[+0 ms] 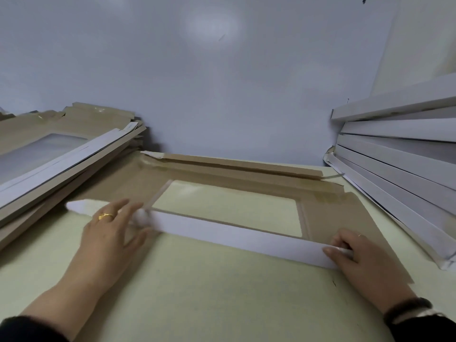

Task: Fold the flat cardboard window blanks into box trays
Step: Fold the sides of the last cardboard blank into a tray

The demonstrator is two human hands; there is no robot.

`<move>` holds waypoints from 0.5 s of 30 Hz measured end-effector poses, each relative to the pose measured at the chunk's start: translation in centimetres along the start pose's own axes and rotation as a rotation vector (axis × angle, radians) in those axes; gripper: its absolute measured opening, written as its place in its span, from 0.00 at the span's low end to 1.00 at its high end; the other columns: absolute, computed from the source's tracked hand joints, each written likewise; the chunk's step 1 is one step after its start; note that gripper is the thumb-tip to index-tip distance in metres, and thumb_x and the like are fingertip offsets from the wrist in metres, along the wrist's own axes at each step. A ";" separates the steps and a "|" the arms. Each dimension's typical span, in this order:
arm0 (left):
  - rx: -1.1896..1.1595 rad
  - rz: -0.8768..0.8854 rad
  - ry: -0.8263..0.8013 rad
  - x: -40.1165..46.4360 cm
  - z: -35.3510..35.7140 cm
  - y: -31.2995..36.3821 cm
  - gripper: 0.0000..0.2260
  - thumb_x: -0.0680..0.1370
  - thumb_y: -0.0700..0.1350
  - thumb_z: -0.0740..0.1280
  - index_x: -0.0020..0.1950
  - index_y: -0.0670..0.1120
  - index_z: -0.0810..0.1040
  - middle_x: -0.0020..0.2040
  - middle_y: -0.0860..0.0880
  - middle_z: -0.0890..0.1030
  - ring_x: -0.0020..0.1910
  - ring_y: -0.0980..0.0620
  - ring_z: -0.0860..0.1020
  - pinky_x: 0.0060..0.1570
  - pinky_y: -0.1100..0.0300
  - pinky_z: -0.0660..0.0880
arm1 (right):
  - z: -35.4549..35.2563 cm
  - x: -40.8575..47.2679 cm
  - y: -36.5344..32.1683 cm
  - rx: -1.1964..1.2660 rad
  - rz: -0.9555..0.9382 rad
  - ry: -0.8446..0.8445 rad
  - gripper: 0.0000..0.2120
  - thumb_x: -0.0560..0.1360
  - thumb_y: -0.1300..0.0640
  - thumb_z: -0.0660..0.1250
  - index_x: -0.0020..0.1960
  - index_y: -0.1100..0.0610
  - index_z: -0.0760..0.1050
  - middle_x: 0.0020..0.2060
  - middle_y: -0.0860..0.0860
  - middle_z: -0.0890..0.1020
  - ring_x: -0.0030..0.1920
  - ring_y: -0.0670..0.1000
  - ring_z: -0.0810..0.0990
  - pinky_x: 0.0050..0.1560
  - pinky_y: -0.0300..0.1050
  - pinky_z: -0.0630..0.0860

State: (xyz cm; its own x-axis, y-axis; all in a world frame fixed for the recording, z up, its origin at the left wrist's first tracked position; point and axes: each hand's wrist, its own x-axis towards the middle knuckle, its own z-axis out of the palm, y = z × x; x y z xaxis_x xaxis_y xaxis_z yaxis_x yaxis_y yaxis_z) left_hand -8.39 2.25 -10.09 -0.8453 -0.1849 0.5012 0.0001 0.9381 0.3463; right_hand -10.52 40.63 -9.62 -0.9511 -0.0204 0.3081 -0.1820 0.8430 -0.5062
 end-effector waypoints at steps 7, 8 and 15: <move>-0.097 0.247 -0.218 -2.6 1.0 5.2 0.28 0.74 0.52 0.68 0.71 0.59 0.61 0.63 0.53 0.63 0.46 0.55 0.75 0.45 0.62 0.72 | 2.6 -1.5 -5.2 0.362 -0.062 -0.070 0.11 0.70 0.69 0.68 0.34 0.57 0.74 0.22 0.47 0.71 0.25 0.42 0.69 0.28 0.32 0.64; -0.078 0.284 -0.250 -2.9 1.1 6.1 0.29 0.74 0.53 0.68 0.71 0.60 0.60 0.63 0.54 0.63 0.42 0.57 0.75 0.40 0.64 0.70 | 3.1 -1.8 -6.0 0.435 -0.073 -0.087 0.10 0.70 0.71 0.67 0.35 0.58 0.74 0.21 0.48 0.69 0.24 0.42 0.67 0.27 0.31 0.63; 0.194 0.627 -0.223 -4.1 1.1 10.5 0.20 0.68 0.44 0.57 0.55 0.47 0.82 0.49 0.44 0.82 0.31 0.50 0.78 0.26 0.68 0.71 | 4.7 -4.0 -9.2 0.718 -0.036 -0.141 0.11 0.71 0.72 0.65 0.41 0.57 0.76 0.24 0.52 0.75 0.27 0.42 0.70 0.31 0.32 0.66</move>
State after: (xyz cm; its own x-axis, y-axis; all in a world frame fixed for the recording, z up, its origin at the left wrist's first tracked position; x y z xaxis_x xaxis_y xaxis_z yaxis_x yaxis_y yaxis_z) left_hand -5.52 13.20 -9.42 -0.8068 0.4541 0.3780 0.4462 0.8877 -0.1139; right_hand -6.21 30.45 -10.03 -0.9558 -0.1511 0.2522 -0.2861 0.2811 -0.9160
